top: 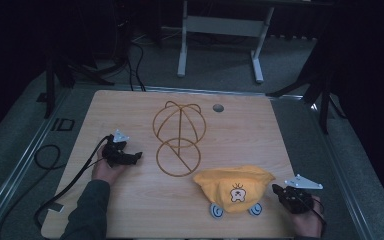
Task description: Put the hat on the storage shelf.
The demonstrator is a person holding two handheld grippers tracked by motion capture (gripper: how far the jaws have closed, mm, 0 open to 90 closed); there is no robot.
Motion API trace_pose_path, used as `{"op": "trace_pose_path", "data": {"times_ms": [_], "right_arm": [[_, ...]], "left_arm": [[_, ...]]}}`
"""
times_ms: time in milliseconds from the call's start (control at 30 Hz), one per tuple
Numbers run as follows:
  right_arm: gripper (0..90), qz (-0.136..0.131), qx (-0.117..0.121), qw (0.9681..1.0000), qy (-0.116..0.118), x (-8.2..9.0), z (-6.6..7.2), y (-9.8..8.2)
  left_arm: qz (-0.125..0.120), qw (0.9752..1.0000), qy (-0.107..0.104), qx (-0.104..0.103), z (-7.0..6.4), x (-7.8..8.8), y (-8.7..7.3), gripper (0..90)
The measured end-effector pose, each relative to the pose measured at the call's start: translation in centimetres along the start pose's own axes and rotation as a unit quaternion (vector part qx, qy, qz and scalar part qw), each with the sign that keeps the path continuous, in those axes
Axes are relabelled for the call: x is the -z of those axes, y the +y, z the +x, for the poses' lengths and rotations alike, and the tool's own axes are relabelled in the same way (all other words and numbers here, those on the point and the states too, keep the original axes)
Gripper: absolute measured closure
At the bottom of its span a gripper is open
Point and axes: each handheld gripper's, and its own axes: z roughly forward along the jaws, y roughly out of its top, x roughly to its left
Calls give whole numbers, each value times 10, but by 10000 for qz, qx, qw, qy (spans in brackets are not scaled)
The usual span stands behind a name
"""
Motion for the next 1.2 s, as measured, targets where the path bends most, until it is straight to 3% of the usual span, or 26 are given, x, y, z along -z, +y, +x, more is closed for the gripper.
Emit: {"op": "trace_pose_path", "data": {"times_ms": [100, 133, 167, 200, 333, 367, 567, 667, 833, 1200], "right_arm": [[900, -53, 109, 9999, 116, 8, 5, 1], [900, -209, 176, 9991, 331, 17, 10, 3], [900, -209, 176, 9991, 331, 17, 10, 3], [900, -312, 290, 9978, 517, 25, 18, 6], [900, -365, 412, 9961, 684, 30, 28, 7], [900, -377, 568, 9934, 919, 32, 42, 6], [900, -303, 744, 9893, 1216, 27, 64, 1], [900, -220, 758, 9877, 1347, 22, 70, 1], [900, -174, 750, 9905, 1136, 10, 72, 5], [900, -381, 506, 9958, 654, -19, 51, 21]], "left_arm": [[-3, 10000, 11, 10, 0, 0, 0, 156], [-2, 10000, 15, 11, 0, 0, 0, 156], [-2, 10000, 15, 11, 0, 0, 0, 156], [-3, 10000, 15, 12, 0, 0, 0, 156], [-3, 10000, 12, 9, 0, 0, 0, 156], [-4, 10000, 5, 2, 0, 0, 0, 156], [25, 10000, 0, 0, -1, 2, -1, 158], [39, 10000, 53, 46, -4, 7, -4, 204], [77, 9999, 75, 97, -10, 18, -14, 218], [30, 10000, 72, 59, -30, 44, -41, 218]]}}
